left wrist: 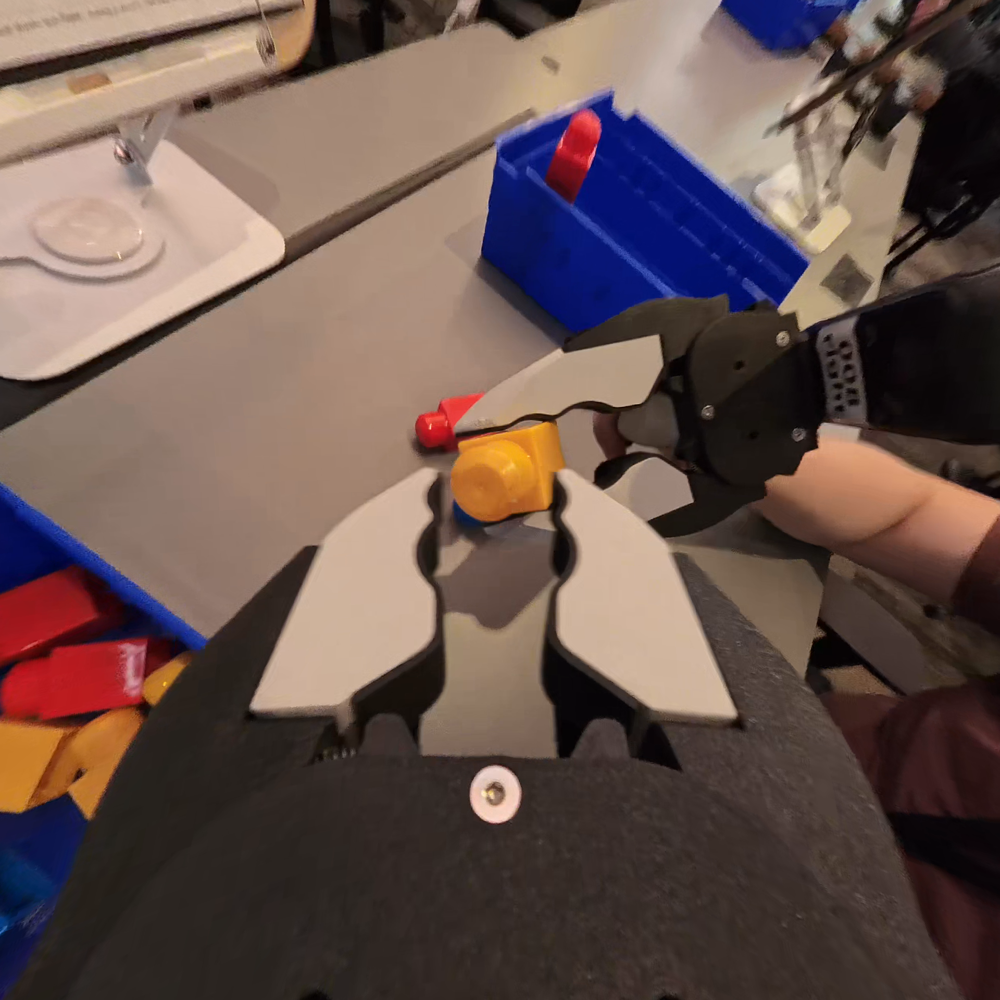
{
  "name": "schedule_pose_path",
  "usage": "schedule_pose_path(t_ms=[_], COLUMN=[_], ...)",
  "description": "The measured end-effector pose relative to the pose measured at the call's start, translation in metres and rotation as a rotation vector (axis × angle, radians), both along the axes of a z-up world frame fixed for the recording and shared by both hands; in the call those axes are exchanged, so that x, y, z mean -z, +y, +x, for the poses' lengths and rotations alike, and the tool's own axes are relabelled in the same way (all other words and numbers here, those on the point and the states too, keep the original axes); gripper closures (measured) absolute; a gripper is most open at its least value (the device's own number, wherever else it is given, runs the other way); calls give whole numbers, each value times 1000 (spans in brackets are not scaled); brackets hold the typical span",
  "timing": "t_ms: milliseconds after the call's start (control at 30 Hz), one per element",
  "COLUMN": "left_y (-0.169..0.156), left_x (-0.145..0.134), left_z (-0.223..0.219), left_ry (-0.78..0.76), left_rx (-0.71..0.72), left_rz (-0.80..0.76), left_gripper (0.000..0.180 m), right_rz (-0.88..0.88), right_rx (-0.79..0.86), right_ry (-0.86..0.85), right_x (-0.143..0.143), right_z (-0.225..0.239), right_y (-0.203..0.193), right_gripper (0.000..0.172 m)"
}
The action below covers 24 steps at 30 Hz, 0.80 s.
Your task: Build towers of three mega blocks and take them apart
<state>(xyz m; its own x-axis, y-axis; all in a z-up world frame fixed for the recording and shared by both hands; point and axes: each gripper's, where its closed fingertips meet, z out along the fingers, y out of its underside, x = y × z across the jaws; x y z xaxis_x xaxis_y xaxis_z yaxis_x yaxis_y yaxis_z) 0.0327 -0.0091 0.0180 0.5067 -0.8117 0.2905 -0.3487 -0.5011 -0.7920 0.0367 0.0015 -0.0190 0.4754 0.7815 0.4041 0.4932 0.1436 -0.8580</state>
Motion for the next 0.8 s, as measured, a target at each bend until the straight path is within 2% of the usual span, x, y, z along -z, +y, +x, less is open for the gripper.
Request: schedule_pose_path(t_ms=[33, 67, 133, 233, 300, 367, 500, 700, 800], left_y=[4, 7, 12, 7, 1, -3, 6, 1, 0], left_x=[-6, -10, -15, -18, -22, -21, -17, -30, -31], left_z=[-1, -2, -2, 14, 28, 40, 50, 54, 53], left_ry=[-49, -89, -170, -311, -381, -384, -331, -455, -475], left_rx=[-17, -31, -47, 5, 45, 60, -20, 4, 24], left_rz=[3, 2, 10, -22, -28, -17, 97, 116, 91], left_gripper=[120, 107, 101, 96, 97, 97, 100, 142, 143], right_rz=[5, 8, 16, 61, 135, 192, 262, 282, 271], right_rx=[15, 21, 30, 0, 30, 66, 87, 118, 120], right_ry=[29, 76, 178, 254, 242, 211, 182, 175, 188], right_x=[-6, -13, -30, -47, -54, -56, -59, -60, -60], right_z=[5, 9, 18, 22, 25, 25, 22, 23, 22], right_y=[3, 5, 7, 2, 1, 1, -3, -1, -2], right_gripper=[130, 130, 130, 130, 130, 130, 130, 131, 131])
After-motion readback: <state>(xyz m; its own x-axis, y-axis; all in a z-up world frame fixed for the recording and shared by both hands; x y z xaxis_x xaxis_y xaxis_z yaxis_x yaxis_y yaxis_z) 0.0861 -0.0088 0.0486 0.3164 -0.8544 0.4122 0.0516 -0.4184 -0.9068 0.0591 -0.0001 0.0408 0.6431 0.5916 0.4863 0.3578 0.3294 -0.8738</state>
